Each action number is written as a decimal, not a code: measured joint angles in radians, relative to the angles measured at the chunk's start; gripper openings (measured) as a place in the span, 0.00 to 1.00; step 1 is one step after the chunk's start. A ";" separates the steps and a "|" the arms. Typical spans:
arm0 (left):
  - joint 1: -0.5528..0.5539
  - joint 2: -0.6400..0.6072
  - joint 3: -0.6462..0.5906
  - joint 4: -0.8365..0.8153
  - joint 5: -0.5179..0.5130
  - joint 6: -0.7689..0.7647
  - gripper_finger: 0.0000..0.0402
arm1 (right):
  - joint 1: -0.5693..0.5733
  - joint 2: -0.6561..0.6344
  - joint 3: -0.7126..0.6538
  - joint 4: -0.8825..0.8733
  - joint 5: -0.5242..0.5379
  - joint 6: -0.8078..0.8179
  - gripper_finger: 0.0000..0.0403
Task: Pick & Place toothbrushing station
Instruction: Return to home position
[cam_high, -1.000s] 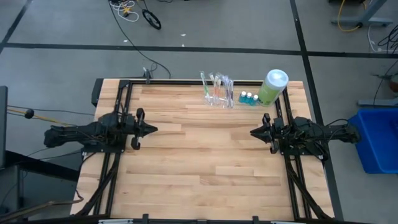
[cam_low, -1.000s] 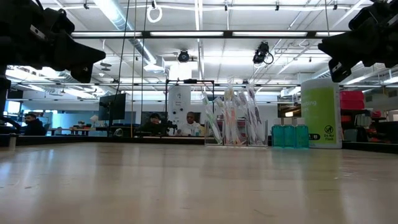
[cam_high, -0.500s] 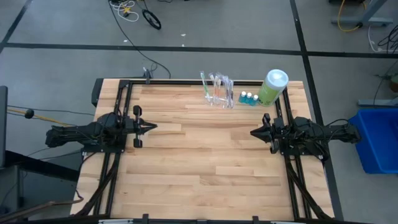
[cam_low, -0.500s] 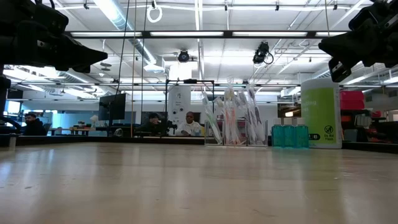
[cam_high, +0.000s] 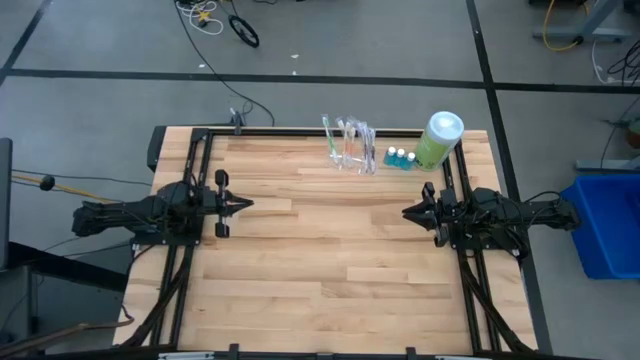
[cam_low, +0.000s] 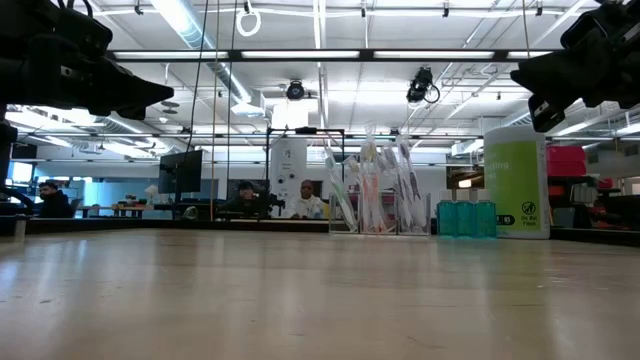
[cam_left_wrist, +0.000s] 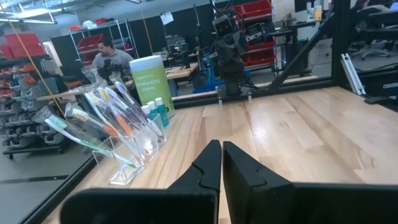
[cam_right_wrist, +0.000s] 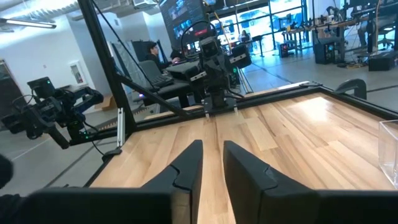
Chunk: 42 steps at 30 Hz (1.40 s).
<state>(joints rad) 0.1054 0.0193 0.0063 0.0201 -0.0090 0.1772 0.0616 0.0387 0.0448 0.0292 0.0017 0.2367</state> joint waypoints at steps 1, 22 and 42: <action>0.000 0.000 0.000 0.000 0.000 0.000 0.03 | 0.000 0.000 0.000 0.000 0.000 0.000 0.18; 0.000 0.000 0.000 -0.001 0.002 -0.001 0.04 | -0.034 -0.003 0.000 -0.011 -0.010 -0.207 0.23; 0.000 0.000 0.000 -0.001 0.000 -0.001 0.04 | -0.033 0.007 0.000 0.008 -0.003 -0.254 0.12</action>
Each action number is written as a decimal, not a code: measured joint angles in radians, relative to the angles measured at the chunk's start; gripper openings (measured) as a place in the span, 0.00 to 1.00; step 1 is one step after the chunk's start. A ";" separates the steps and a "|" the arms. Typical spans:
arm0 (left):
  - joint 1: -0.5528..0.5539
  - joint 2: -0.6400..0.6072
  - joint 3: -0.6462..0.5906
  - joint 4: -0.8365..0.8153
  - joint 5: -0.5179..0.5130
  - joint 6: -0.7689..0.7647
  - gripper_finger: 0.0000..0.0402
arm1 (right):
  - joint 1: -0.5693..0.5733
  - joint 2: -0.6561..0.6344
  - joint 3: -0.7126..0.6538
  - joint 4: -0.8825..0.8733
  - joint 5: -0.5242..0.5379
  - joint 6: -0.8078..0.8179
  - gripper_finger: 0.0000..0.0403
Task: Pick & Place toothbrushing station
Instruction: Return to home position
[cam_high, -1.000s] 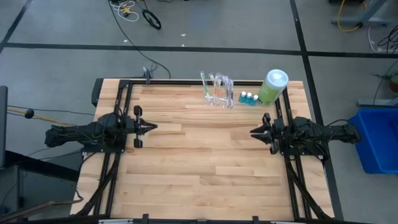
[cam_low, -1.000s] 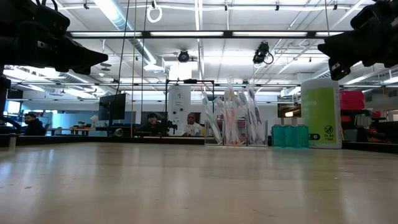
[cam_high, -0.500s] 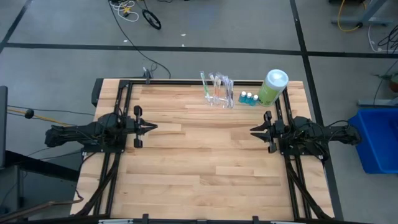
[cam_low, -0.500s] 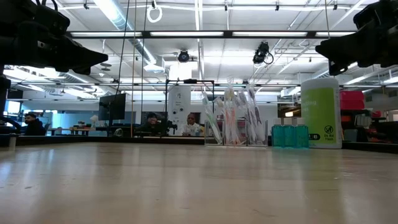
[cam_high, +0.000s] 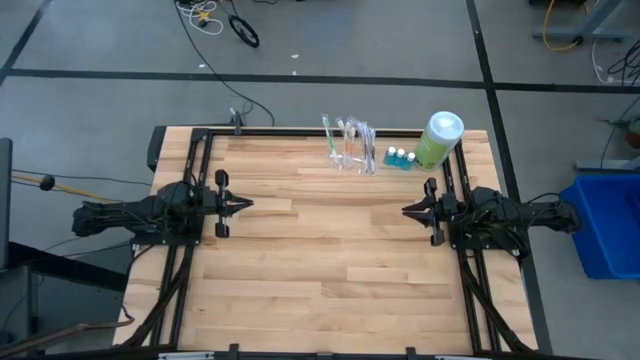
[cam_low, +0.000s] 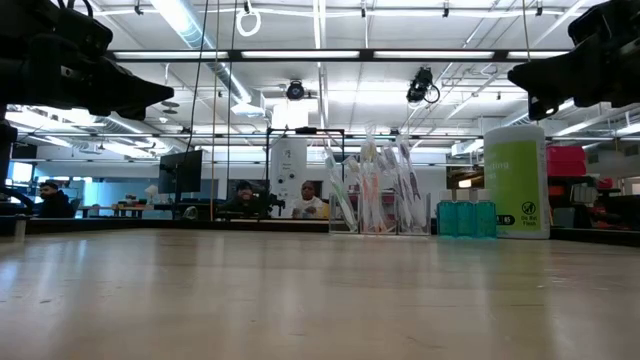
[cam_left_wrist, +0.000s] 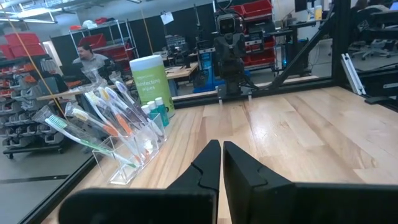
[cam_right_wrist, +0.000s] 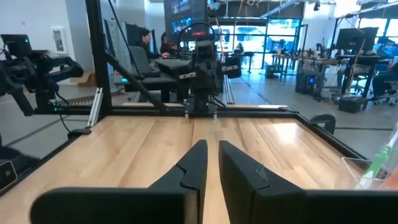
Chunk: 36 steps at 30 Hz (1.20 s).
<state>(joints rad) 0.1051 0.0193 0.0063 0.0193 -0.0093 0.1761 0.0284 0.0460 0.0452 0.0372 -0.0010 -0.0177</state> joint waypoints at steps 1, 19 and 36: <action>0.000 0.000 0.000 0.000 0.000 0.000 0.04 | 0.000 0.000 0.000 0.000 0.000 0.000 0.12; 0.000 0.000 0.000 0.000 0.003 0.000 0.04 | 0.000 0.000 0.000 0.000 0.000 0.000 0.03; 0.000 0.000 0.000 0.000 0.002 0.000 0.04 | 0.000 0.000 0.000 -0.001 0.000 0.000 0.14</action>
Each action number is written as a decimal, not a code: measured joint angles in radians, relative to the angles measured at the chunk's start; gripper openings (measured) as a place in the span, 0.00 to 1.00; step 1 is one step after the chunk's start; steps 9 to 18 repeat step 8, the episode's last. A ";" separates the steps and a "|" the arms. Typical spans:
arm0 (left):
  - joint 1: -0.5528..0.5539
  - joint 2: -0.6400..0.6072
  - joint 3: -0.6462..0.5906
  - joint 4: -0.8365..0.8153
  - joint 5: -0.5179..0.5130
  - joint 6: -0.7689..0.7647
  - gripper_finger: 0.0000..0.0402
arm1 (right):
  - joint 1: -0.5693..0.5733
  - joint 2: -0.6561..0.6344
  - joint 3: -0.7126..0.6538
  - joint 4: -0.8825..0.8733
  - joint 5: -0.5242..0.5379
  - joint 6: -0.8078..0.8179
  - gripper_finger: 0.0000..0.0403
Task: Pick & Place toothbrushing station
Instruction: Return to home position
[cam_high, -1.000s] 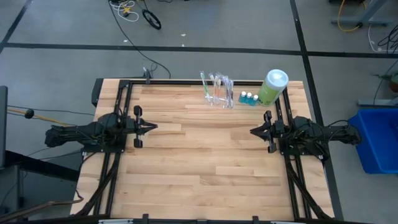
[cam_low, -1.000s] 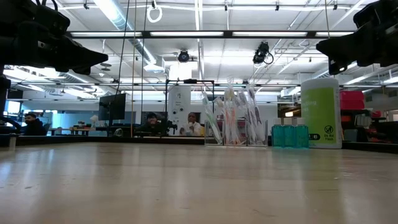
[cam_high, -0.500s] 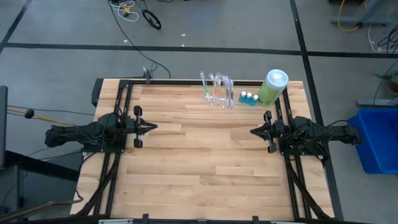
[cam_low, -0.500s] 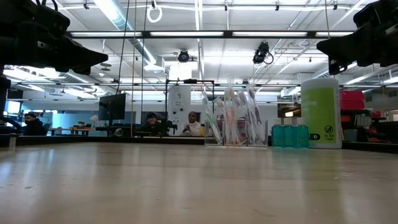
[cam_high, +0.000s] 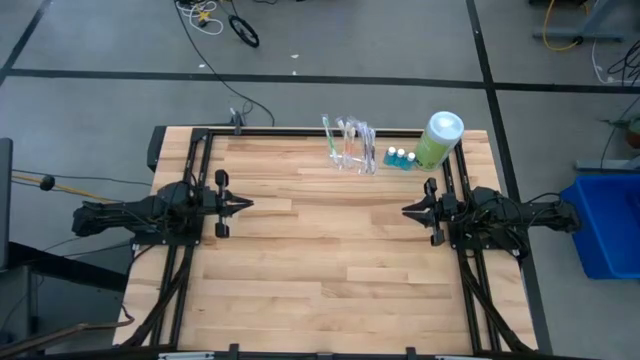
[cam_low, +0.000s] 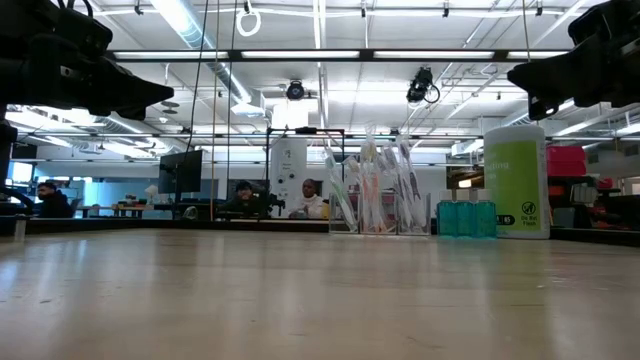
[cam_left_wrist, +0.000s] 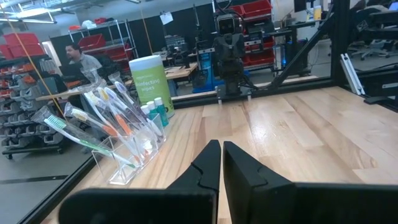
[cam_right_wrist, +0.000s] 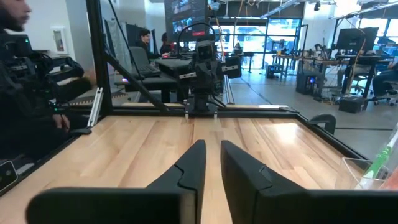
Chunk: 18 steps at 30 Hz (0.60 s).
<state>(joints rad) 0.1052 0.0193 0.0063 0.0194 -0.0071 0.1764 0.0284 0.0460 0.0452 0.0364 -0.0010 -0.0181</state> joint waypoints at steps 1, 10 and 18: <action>0.000 0.000 0.000 0.000 0.000 0.000 0.04 | 0.000 0.000 0.000 0.000 0.000 0.000 0.14; 0.000 0.000 0.000 0.000 0.000 0.000 0.04 | 0.000 0.000 0.000 0.000 0.000 0.000 0.19; 0.000 0.000 0.000 0.000 0.000 0.000 0.04 | 0.000 0.000 0.000 0.000 0.000 0.000 0.19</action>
